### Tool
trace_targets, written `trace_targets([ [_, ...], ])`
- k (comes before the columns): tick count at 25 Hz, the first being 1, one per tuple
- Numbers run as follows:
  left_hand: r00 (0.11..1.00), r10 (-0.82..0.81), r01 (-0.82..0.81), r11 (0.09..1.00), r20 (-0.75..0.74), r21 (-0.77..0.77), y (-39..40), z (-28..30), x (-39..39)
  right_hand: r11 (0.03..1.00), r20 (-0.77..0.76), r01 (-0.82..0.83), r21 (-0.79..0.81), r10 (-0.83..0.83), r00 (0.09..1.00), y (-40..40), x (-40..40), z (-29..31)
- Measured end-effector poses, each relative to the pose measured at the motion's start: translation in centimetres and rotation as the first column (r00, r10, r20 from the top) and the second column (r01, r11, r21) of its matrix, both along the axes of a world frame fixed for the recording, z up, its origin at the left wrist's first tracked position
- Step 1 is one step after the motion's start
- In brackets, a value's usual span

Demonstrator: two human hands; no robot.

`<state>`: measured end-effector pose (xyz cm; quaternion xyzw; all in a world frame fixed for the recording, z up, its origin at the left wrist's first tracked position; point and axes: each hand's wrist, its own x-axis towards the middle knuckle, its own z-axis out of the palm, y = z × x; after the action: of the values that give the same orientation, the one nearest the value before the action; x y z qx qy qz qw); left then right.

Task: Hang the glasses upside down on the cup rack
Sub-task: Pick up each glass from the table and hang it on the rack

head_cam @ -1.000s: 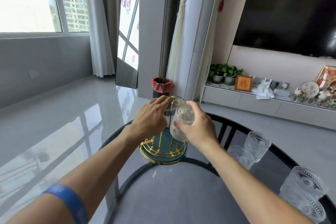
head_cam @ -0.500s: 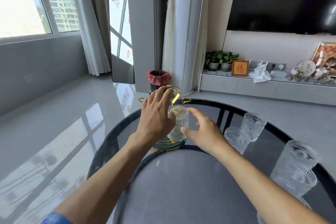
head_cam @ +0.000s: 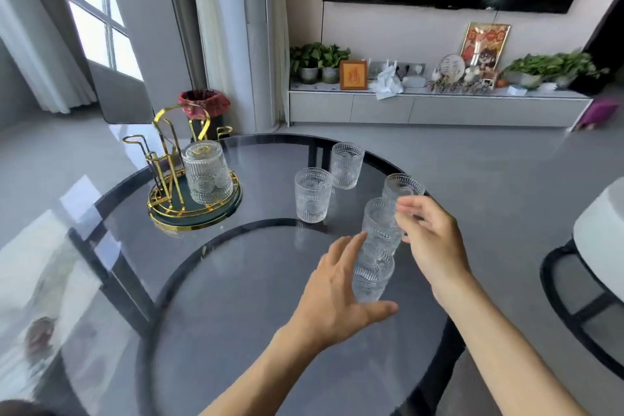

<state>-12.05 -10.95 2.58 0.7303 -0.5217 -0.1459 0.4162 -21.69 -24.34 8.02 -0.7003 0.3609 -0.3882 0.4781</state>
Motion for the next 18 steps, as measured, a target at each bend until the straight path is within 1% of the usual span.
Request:
trace_targets([
  [2, 0.994, 0.102, -0.102, 0.995, -0.026, -0.001, -1.4, 0.1, -0.7, 0.995, 0.029, 0.057, 0.083, -0.059, 0.998, 0.3, -1.7, -1.3],
  [4, 0.982, 0.182, -0.184, 0.983, -0.045, -0.022, -1.8, 0.5, -0.4, 0.986, 0.05, 0.061, 0.157, -0.069, 0.996, 1.4, -2.3, -2.5],
  [5, 0.972, 0.21, -0.216, 0.975, -0.107, -0.047, -1.7, 0.7, -0.1, 0.979, 0.066, 0.055, 0.195, -0.069, 0.995, 2.0, -2.3, -3.0],
  [6, 0.95, 0.23, -0.249, 0.966, -0.21, -0.07, -1.4, 1.0, 0.3, 0.967, 0.081, 0.045, 0.249, -0.067, 0.994, 2.7, -2.1, -3.3],
  [7, 0.917, 0.244, -0.285, 0.954, -0.316, -0.091, -1.1, 1.3, 0.9, 0.941, 0.105, 0.011, 0.339, -0.049, 0.993, 3.3, -1.8, -3.4],
  [8, 0.881, 0.241, -0.311, 0.944, -0.406, -0.114, -0.8, 1.8, 1.4, 0.877, 0.163, -0.067, 0.477, -0.013, 0.987, 3.7, -1.3, -3.4],
  [9, 0.852, 0.231, -0.332, 0.932, -0.469, -0.144, -0.4, 2.3, 2.0, 0.757, 0.265, -0.195, 0.623, 0.031, 0.964, 4.1, -0.7, -3.1],
  [10, 0.835, 0.222, -0.349, 0.921, -0.503, -0.173, -0.1, 3.0, 2.8, 0.605, 0.369, -0.333, 0.723, 0.069, 0.927, 4.5, 0.1, -2.5],
  [11, 0.832, 0.214, -0.355, 0.915, -0.512, -0.194, 0.1, 3.8, 3.4, 0.487, 0.448, -0.431, 0.759, 0.09, 0.89, 4.8, 0.8, -1.8],
  [12, 0.835, 0.204, -0.352, 0.912, -0.511, -0.211, 0.4, 4.7, 4.1, 0.437, 0.498, -0.487, 0.756, 0.098, 0.862, 4.8, 1.6, -1.2],
  [14, 0.846, 0.167, -0.331, 0.909, -0.507, -0.252, 1.3, 6.3, 5.9, 0.443, 0.549, -0.534, 0.72, 0.108, 0.829, 5.2, 3.9, 0.1],
  [18, 0.897, 0.093, -0.211, 0.95, -0.433, -0.232, 3.9, 9.6, 12.4, 0.524, 0.558, -0.554, 0.647, 0.17, 0.812, 5.0, 9.5, 3.4],
])
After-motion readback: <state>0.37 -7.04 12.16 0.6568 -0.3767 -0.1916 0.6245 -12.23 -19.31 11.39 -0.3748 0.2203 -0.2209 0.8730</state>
